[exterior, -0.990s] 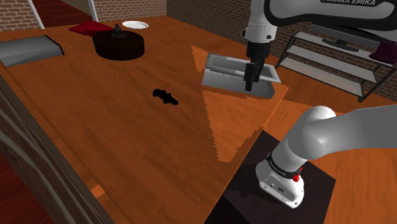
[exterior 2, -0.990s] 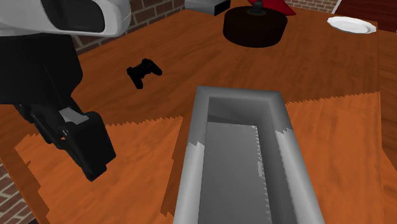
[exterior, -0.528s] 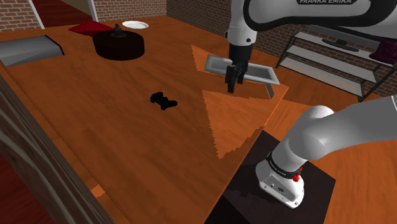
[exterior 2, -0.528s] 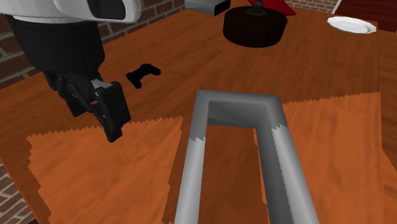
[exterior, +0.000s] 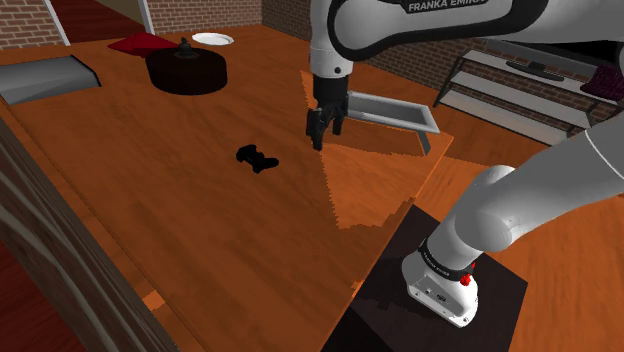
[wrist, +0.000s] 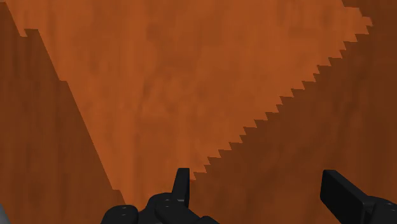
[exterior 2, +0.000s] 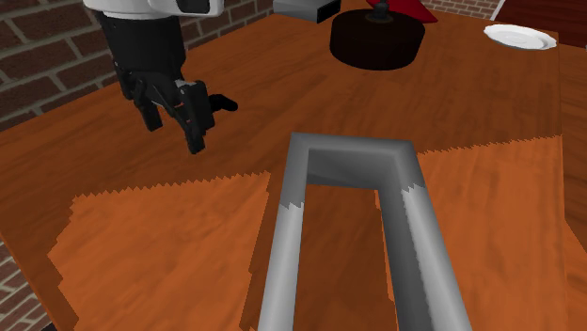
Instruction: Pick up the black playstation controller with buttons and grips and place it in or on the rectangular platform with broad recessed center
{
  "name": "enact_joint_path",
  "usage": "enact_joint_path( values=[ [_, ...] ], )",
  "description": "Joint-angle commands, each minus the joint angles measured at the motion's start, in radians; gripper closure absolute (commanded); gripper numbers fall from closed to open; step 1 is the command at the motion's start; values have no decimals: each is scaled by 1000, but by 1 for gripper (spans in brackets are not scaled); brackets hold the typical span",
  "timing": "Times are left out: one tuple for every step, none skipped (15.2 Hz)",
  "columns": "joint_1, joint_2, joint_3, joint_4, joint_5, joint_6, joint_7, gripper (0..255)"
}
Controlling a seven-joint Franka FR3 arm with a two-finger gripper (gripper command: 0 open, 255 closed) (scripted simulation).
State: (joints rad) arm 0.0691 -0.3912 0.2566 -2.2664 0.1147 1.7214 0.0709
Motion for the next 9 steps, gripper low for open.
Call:
enact_joint_path(
  values=[
    [3, 70, 27, 50, -8, 32, 35, 0],
    [5, 104, 40, 75, -13, 46, 54, 0],
    [7, 139, 53, 102, -21, 59, 74, 0],
    [9, 174, 66, 129, -30, 71, 93, 0],
    [12, 210, 78, 158, -40, 82, 113, 0],
    [15, 246, 89, 188, -52, 92, 133, 0],
    [18, 282, 100, 219, -65, 100, 154, 0],
    [23, 319, 110, 252, -79, 107, 174, 0],
    [28, 357, 119, 286, -95, 113, 195, 0]
  ],
)
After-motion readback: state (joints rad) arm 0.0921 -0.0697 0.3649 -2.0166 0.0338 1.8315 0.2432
